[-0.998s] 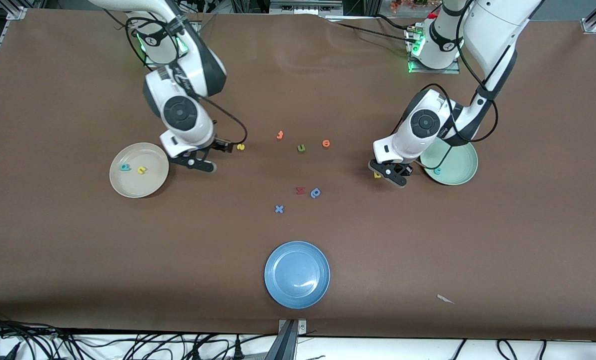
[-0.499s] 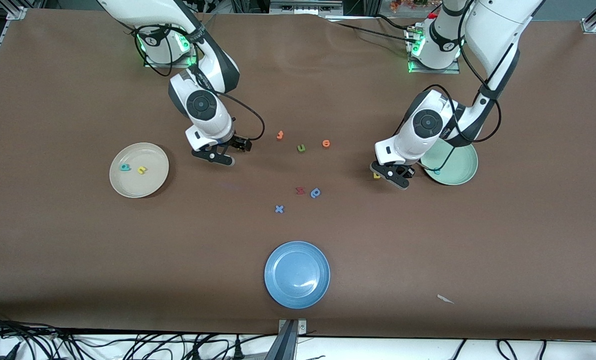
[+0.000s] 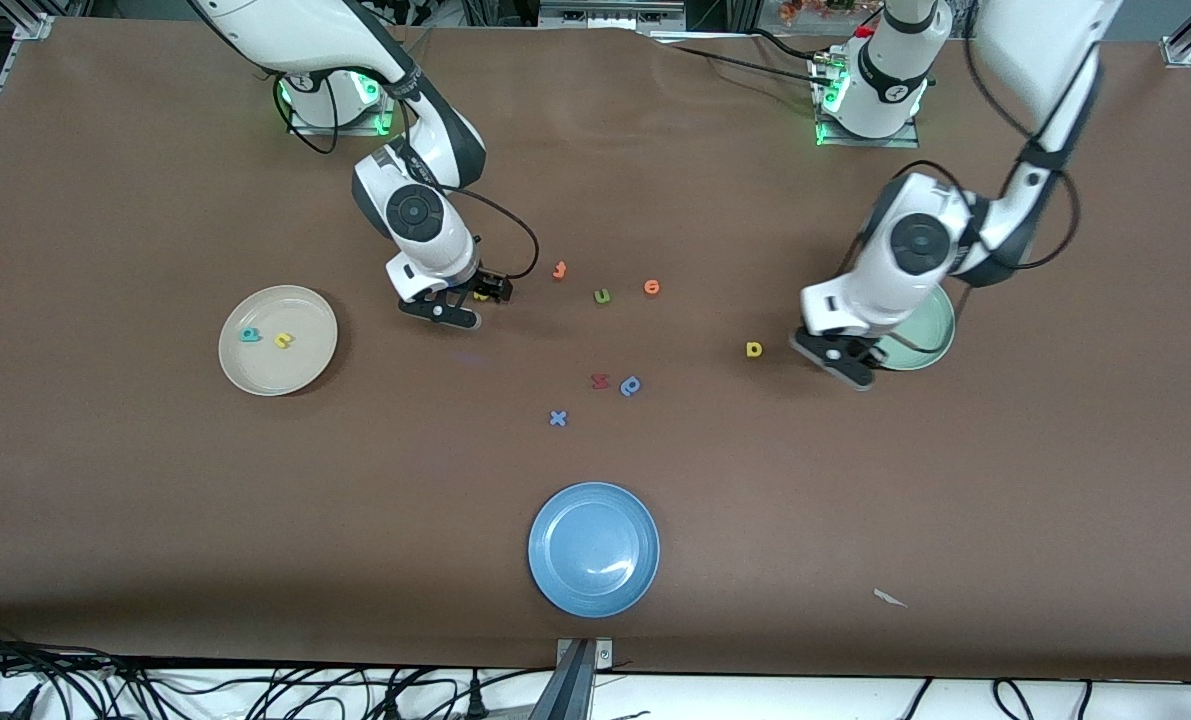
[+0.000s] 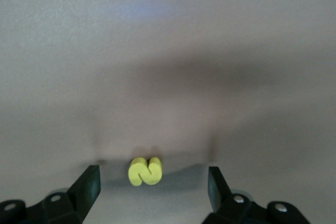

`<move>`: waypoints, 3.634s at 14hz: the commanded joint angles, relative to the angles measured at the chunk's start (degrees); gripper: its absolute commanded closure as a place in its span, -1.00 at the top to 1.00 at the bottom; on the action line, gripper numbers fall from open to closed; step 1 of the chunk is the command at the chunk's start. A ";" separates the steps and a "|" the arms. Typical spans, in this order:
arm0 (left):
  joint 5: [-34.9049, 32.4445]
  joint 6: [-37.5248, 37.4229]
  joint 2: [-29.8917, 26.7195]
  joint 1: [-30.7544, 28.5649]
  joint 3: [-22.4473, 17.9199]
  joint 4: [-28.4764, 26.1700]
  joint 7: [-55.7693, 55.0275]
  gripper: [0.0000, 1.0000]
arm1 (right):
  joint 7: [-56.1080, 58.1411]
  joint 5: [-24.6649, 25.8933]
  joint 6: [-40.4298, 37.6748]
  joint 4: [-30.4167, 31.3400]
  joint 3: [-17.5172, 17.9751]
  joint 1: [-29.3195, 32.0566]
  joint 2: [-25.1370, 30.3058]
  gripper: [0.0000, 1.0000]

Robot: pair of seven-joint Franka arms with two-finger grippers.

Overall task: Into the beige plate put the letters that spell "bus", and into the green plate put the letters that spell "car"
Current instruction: 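Reach the right gripper to the yellow 2 while the left gripper drops the l, then grasp the yellow 2 with the right gripper while the left gripper grasps the a, then drop the 2 on the cream plate while the left gripper carries the a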

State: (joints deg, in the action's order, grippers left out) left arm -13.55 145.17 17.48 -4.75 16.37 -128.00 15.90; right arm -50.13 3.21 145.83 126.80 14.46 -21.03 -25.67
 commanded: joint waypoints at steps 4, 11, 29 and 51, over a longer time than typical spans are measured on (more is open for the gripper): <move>-1.14 -5.16 -7.19 -6.76 0.24 -10.05 6.86 -0.87 | -0.14 0.48 1.48 0.73 0.31 -0.32 -0.17 0.29; -0.69 -5.42 -7.73 -6.41 0.33 -10.69 5.81 0.59 | -0.05 0.48 1.39 0.73 0.31 -0.32 -0.17 -0.24; 20.75 7.32 10.91 7.30 5.17 2.67 -8.70 0.40 | 7.16 4.08 1.48 -0.15 -0.40 0.11 -0.17 -0.24; 15.04 3.56 6.79 6.60 2.97 2.58 -8.26 -1.00 | 19.16 3.47 -34.29 -17.73 -11.45 0.47 5.01 -0.81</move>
State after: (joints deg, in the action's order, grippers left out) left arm 2.97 152.21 27.38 1.87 20.26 -125.35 7.38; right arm -36.59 6.55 113.92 110.05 6.62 -20.58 -20.90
